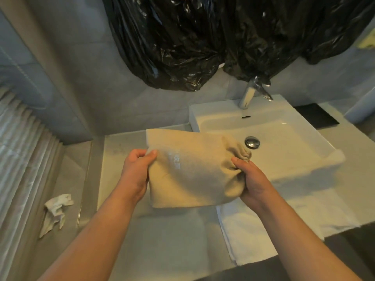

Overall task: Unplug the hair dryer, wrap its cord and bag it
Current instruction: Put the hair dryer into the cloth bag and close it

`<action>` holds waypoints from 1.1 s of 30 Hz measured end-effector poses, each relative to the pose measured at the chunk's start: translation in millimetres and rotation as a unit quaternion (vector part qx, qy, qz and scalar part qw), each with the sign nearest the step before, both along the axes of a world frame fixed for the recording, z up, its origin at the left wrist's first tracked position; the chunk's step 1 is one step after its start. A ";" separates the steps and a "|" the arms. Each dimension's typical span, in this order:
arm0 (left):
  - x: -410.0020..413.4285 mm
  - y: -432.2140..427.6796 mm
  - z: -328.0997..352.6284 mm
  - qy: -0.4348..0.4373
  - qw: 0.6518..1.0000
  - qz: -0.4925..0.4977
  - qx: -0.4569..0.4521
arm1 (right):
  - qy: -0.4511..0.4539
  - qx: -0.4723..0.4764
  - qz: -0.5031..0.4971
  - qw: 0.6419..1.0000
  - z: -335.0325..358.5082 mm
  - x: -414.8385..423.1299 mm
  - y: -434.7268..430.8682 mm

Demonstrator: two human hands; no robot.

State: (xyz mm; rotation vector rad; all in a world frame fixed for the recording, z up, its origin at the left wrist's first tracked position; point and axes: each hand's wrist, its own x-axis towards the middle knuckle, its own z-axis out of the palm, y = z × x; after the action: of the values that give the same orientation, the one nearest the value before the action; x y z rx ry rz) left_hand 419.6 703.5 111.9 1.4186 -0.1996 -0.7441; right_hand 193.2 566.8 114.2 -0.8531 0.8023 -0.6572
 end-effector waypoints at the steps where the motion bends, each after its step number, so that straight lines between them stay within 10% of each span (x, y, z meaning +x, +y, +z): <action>1: -6.9 -0.6 0.9 -0.006 1.000 0.001 0.001 | 0.000 0.002 0.002 1.000 0.1 -6.8 -0.6; 33: -187.7 -98.5 -33.6 0.021 0.995 -0.078 0.051 | 0.015 0.040 -0.013 0.999 -9.4 -203.8 -105.0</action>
State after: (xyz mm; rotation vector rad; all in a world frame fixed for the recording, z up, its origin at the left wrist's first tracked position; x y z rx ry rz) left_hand 232.0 604.9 78.3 1.4937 -0.2450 -0.9237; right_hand -10.6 461.8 104.8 -0.7820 0.8628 -0.6329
